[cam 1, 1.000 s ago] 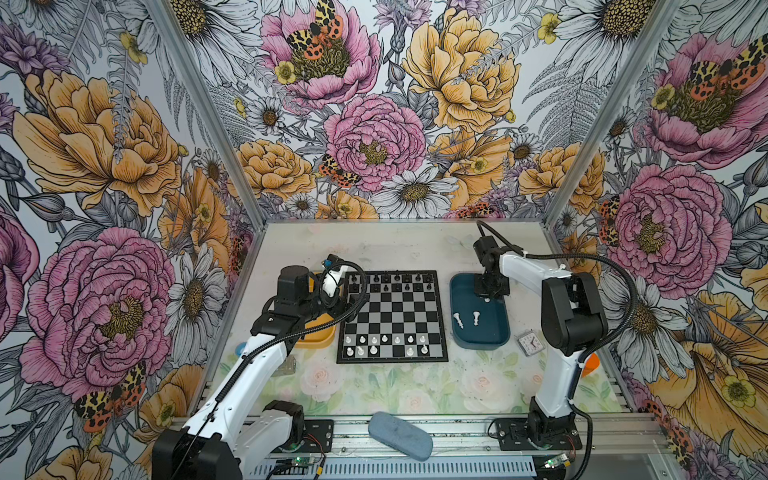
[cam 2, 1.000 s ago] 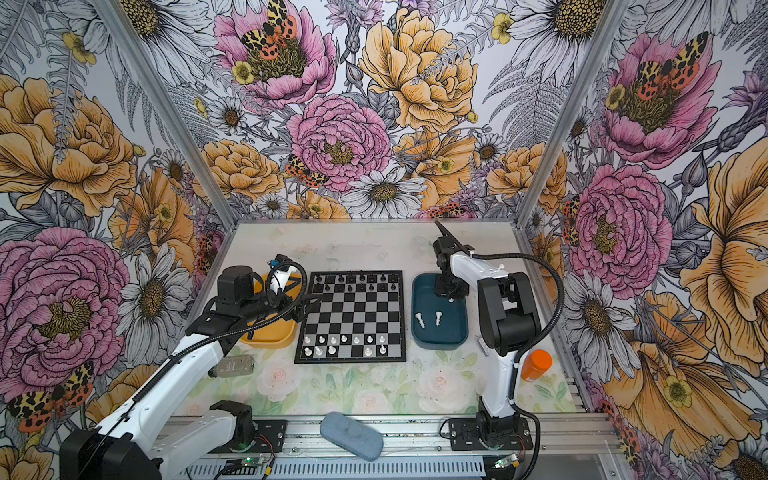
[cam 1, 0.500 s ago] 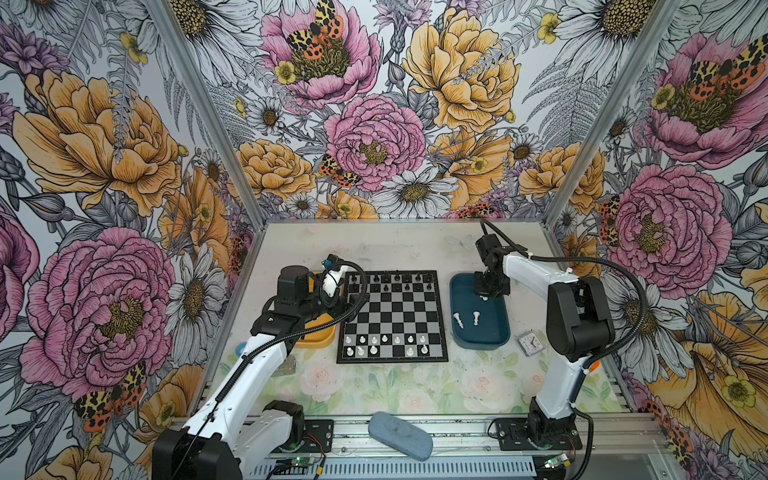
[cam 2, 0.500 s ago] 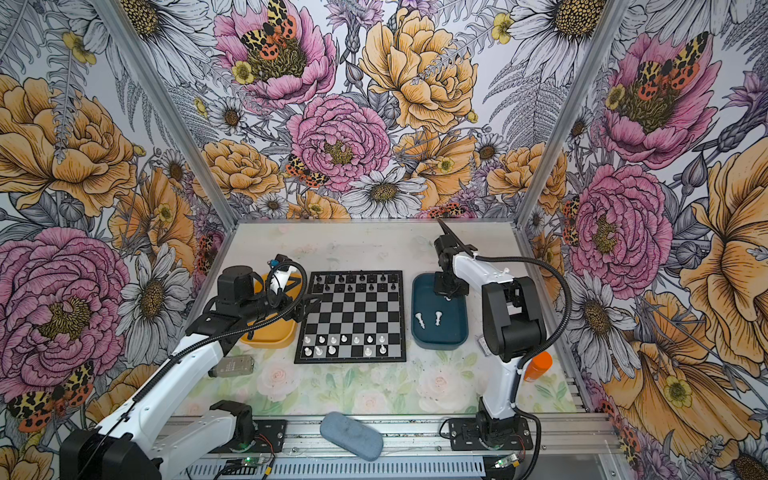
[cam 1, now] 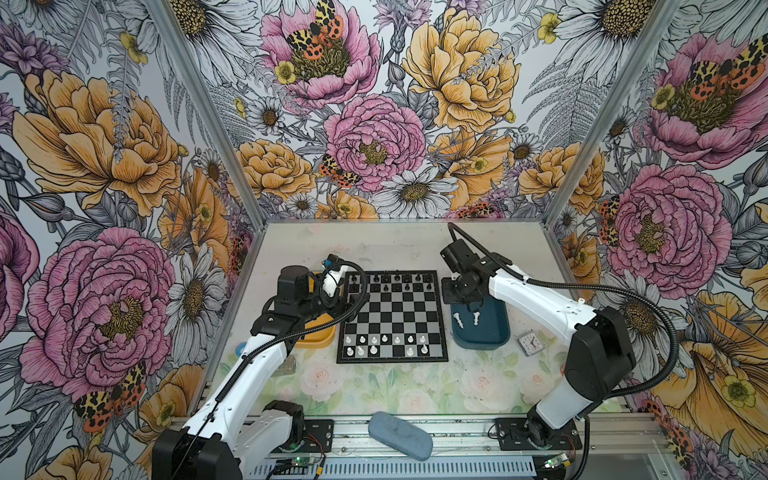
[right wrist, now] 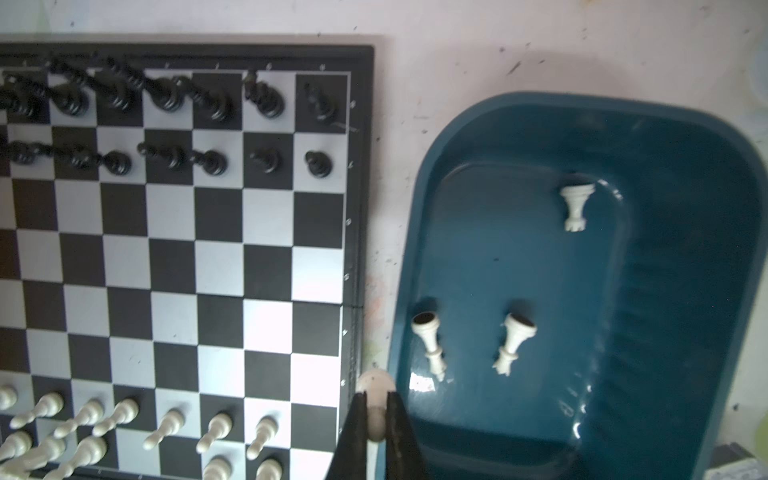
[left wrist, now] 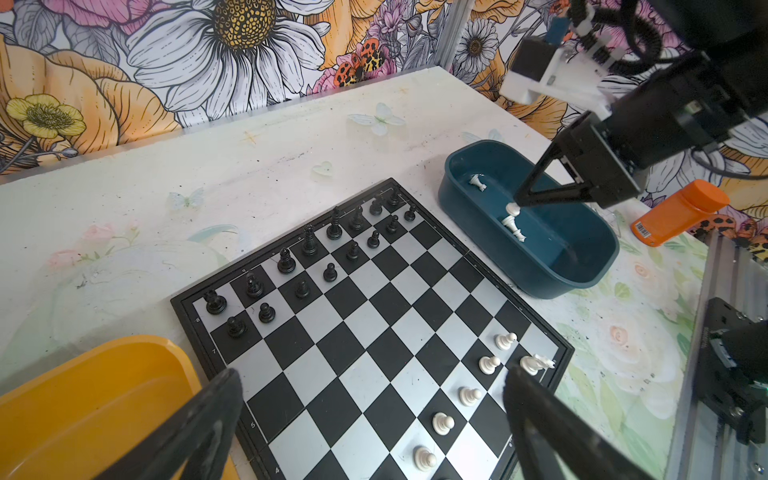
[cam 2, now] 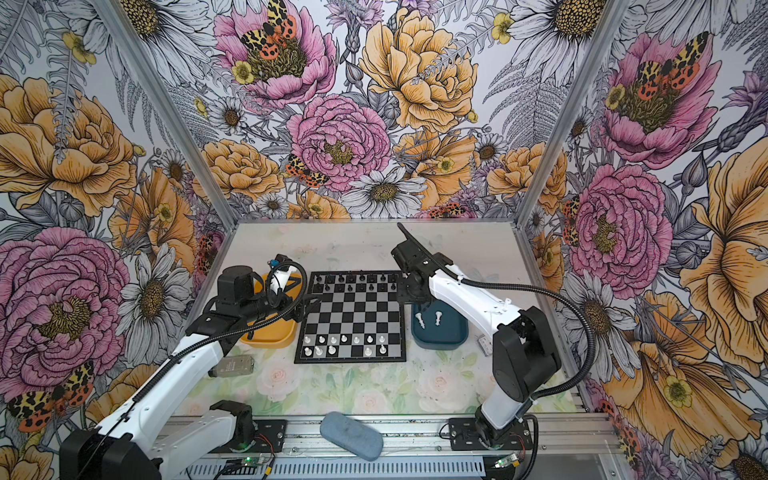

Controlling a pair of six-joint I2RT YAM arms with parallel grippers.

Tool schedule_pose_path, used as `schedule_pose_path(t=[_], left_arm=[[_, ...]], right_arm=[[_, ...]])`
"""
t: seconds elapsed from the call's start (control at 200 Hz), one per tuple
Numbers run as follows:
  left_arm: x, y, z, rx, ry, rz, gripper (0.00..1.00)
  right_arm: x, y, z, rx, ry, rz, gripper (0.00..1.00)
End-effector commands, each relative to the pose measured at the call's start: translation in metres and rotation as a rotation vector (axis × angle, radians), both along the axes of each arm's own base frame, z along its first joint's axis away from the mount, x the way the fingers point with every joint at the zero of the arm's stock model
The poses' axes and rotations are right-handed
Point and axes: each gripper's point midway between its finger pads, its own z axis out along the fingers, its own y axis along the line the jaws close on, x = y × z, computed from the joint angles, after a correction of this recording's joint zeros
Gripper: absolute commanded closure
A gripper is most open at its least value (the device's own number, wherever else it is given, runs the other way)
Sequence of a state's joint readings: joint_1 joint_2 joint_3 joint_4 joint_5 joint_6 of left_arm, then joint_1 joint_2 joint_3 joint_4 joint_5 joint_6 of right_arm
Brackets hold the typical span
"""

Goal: Set up the chess pieces on the board
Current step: 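Carry the white pawn with the right gripper to the near row, then lower the pawn beside the other white pawns and open the right gripper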

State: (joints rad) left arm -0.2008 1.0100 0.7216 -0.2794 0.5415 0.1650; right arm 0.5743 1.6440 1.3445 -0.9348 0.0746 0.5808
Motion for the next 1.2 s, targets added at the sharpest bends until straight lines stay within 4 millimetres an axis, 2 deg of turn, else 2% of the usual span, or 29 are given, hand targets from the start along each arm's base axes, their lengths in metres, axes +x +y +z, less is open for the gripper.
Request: schedule_pose_path(t=[0.0,0.185,0.33,0.906,1.196], left_arm=[[0.0,-0.007,0.02,-0.026,-0.065,-0.035,0.01],[-0.001,-0.007,0.021,-0.024,-0.069,-0.035,0.01],[-0.001,-0.008,0.022,-0.024,-0.072,-0.034,0.01],[0.0,-0.007,0.02,-0.023,-0.069,-0.032,0.01],[0.0,-0.007,0.021,-0.023,-0.07,-0.032,0.01]], right_arm=[[-0.016,0.01,-0.003,0.0,0.029,-0.022,1.0],[-0.04,0.032,-0.024,-0.031,0.079,0.023,1.0],[-0.055,0.039,-0.043,-0.064,0.118,0.04,1.0],[-0.066,0.043,-0.075,-0.067,0.179,0.038,1.0],[-0.069,0.048,-0.078,-0.055,0.186,0.042,1.0]])
